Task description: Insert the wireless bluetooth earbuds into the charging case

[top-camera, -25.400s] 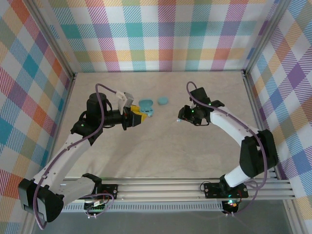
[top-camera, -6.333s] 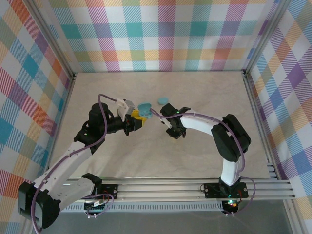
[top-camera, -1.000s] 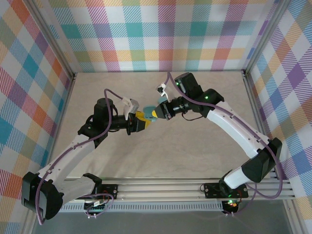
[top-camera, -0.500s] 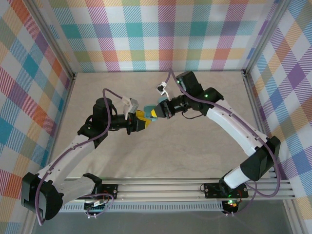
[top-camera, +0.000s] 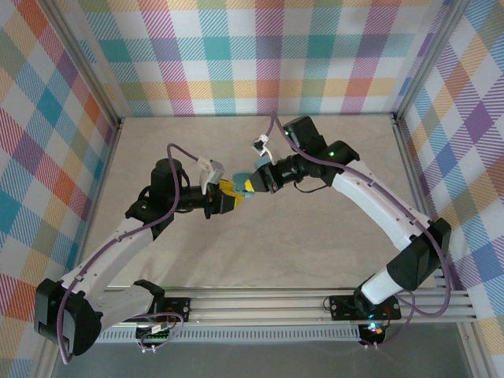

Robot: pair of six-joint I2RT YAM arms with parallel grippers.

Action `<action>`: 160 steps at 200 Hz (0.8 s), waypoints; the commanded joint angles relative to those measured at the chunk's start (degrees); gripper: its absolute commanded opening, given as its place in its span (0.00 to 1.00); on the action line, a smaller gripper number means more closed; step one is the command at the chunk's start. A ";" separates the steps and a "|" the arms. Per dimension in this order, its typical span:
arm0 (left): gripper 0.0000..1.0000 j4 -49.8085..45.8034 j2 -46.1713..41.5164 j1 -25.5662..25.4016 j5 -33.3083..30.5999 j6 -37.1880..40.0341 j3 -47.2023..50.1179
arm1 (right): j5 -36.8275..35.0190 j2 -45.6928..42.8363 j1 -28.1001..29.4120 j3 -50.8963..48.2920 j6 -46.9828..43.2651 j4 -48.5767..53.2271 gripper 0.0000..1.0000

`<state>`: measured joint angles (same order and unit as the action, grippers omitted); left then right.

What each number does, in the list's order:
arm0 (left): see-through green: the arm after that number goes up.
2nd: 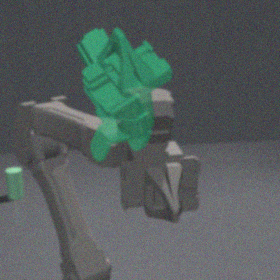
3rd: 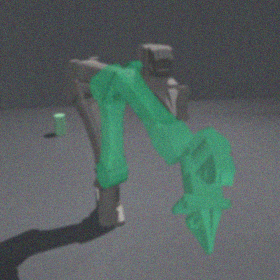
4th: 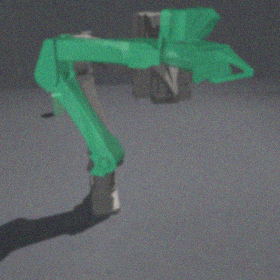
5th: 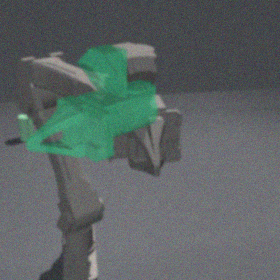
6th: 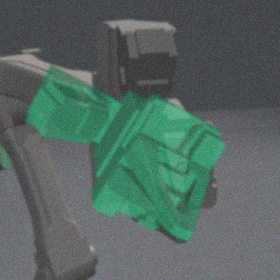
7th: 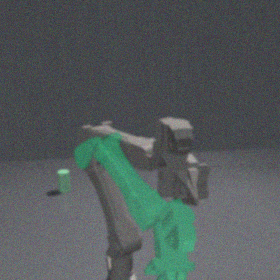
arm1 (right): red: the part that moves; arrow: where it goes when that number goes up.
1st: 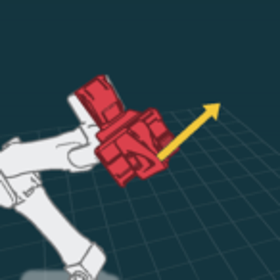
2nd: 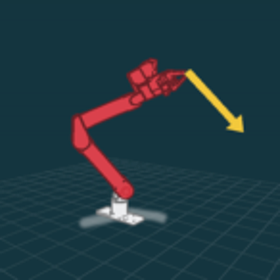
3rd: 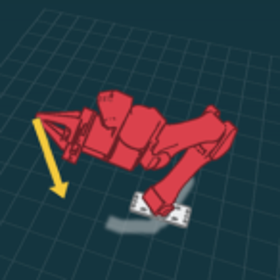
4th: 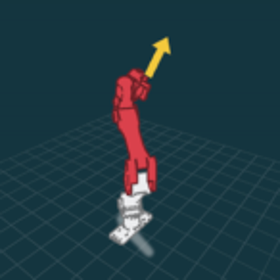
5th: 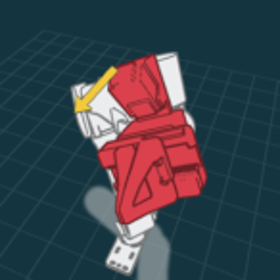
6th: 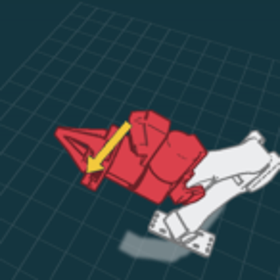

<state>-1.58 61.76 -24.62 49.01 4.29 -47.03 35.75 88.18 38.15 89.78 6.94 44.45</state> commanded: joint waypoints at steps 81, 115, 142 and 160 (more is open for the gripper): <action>0.00 6.51 -2.41 0.02 2.13 -0.99 0.15 | 0.29 2.66 0.08 1.68 -0.33 5.49 0.19; 0.00 7.73 -2.28 0.02 2.45 -1.72 0.53 | 0.76 2.61 0.08 1.74 0.42 4.90 0.23; 0.00 7.74 -2.32 0.02 2.54 -1.60 0.58 | 0.29 2.35 0.10 1.89 0.71 4.83 0.27; 0.00 7.78 -2.26 0.06 2.54 -1.58 0.66 | -0.02 2.30 0.08 2.15 0.74 4.77 0.29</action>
<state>0.01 61.65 -24.62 48.99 2.74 -46.11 35.70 89.56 38.15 91.07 7.22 46.48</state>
